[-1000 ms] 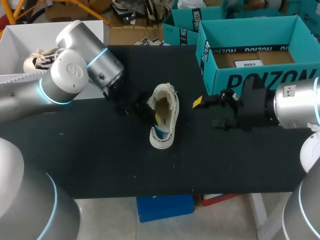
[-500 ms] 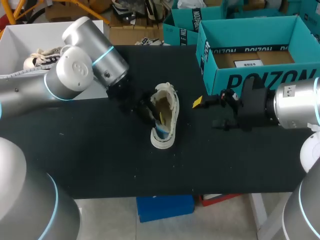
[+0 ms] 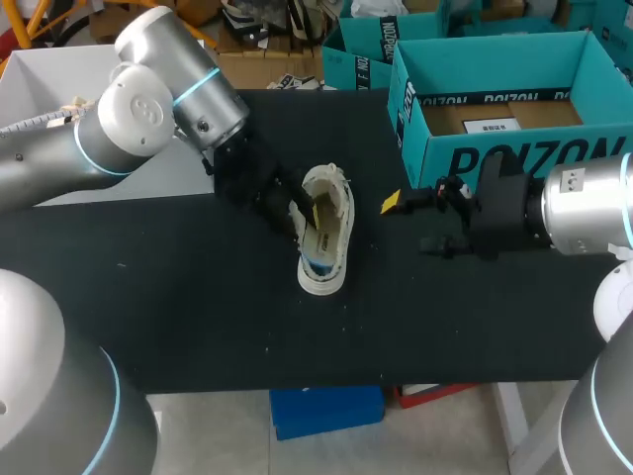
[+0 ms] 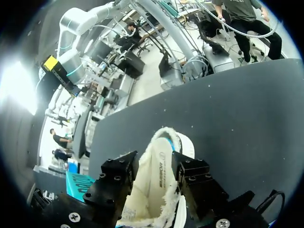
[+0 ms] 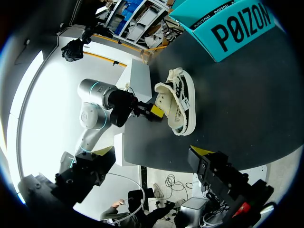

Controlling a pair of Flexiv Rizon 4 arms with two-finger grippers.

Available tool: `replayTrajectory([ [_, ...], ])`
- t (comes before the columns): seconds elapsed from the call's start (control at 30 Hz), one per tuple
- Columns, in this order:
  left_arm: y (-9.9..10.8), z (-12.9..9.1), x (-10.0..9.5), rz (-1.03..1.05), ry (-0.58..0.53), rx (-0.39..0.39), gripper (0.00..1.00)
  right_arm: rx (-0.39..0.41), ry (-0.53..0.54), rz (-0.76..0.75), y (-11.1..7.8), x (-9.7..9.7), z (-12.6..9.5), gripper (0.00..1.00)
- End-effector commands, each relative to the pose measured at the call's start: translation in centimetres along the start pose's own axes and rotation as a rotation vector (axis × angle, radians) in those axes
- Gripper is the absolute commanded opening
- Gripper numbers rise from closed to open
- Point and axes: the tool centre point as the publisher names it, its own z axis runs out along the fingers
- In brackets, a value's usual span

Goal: Take the shoe out of the shoebox, open the shoe tongue, remove and reinsert the insole, then place the shoe into the shoebox

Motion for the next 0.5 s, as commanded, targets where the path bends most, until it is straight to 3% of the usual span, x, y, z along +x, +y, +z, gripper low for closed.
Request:
replayTrajectory([
  [0.03, -1.1, -0.2, 0.4, 0.002, 0.033, -0.004, 0.29, 0.000, -0.001, 0.000, 0.0, 0.0, 0.0, 1.00],
  [0.13, -1.6, -0.3, 0.9, 0.013, 0.088, 0.004, 0.00, 0.000, -0.001, 0.000, 0.0, 0.0, 0.0, 1.00],
  [0.5, -1.0, 0.6, 2.6, 0.020, 0.214, -0.030, 0.00, 0.000, -0.001, 0.000, 0.0, 0.0, 0.0, 1.00],
])
